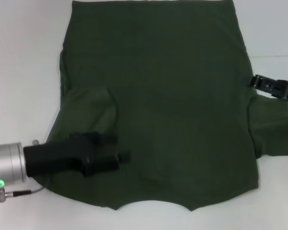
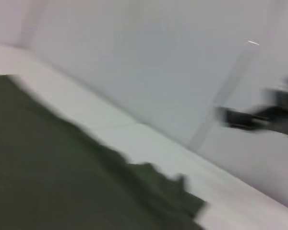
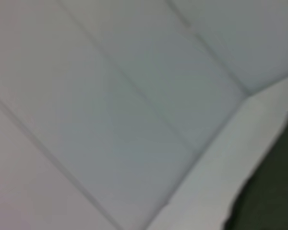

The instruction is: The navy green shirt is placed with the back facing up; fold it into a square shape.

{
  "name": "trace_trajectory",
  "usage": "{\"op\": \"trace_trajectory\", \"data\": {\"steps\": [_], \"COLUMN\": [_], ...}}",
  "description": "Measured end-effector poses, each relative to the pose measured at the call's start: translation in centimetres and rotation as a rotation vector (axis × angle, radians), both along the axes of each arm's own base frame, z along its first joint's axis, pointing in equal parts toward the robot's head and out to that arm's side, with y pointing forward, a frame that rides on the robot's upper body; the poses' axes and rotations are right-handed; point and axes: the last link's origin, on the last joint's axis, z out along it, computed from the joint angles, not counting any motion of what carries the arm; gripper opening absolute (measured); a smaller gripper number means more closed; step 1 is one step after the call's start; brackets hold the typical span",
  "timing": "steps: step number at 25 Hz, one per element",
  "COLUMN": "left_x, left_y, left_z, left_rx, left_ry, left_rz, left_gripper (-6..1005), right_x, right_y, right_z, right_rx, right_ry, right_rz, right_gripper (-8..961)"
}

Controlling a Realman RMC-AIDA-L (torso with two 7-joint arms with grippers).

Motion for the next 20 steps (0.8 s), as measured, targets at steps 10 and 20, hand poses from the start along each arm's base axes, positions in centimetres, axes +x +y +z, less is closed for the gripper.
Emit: {"op": "trace_trajectory", "data": {"steps": [10, 20], "left_x": [1.5, 1.3], "left_y": [-2.4, -2.7], "left_z": [-1.9, -2.6], "left_rx": [-0.096, -0.093], "left_ry": [-0.005, 0.021], "left_rz": [-0.236, -0.285], "left_gripper": [710, 703], "right_x": [3.4, 6.1], "right_y": [1.2, 1.5], "right_z": [2.6, 4.0], "right_rx": [-0.012, -0.026], "right_ry": [-0.115, -0.174], "right_rz": [-0.272, -0.458], "right_gripper": [848, 848]}}
